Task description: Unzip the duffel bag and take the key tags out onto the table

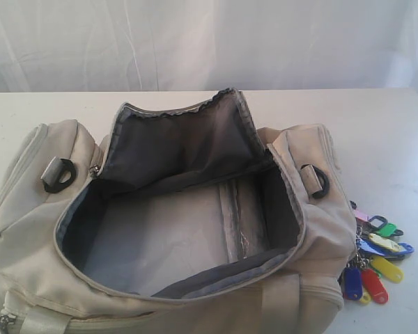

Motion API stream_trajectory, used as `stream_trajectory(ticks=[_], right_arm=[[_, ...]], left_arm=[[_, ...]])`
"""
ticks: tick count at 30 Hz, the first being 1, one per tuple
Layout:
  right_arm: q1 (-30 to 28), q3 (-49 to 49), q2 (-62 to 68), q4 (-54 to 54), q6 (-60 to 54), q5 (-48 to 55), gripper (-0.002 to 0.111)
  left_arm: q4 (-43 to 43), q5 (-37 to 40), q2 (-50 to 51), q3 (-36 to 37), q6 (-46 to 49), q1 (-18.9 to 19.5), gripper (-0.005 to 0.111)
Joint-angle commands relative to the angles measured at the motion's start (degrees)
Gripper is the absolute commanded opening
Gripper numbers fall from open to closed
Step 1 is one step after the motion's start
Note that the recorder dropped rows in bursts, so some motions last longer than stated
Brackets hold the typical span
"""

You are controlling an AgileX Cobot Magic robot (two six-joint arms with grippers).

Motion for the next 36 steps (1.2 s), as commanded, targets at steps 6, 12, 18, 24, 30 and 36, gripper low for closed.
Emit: stream_trajectory(ticks=[6, 12, 18, 24, 30, 36], right_arm=[[-3.17, 21.94, -6.67, -0.16, 0.18, -16.94, 0.000], [-8.59, 27.26, -9.65, -0.16, 0.18, -16.50, 0.000], [-9.22, 27.26, -9.65, -0.16, 0.18, -14.66, 0.000], [-9.22, 27.26, -9.65, -0.27, 0.18, -14.49, 0.000], [-9.22, 27.26, -9.65, -2.01, 0.18, -14.49, 0.000], [-9.22, 27.26, -9.65, -3.45, 0.18, -14.49, 0.000]], left_arm=[[-0.66, 0.05, -0.22, 0.31, -0.31, 0.30, 0.000], [-0.66, -0.06, -0.22, 0.31, -0.31, 0.30, 0.000], [-0.66, -0.19, -0.22, 0.31, -0.31, 0.30, 0.000], [-0.66, -0.18, -0.22, 0.31, -0.31, 0.30, 0.000], [-0.66, -0.18, -0.22, 0.31, -0.31, 0.30, 0.000], [-0.66, -0.18, -0.22, 0.31, -0.31, 0.30, 0.000]])
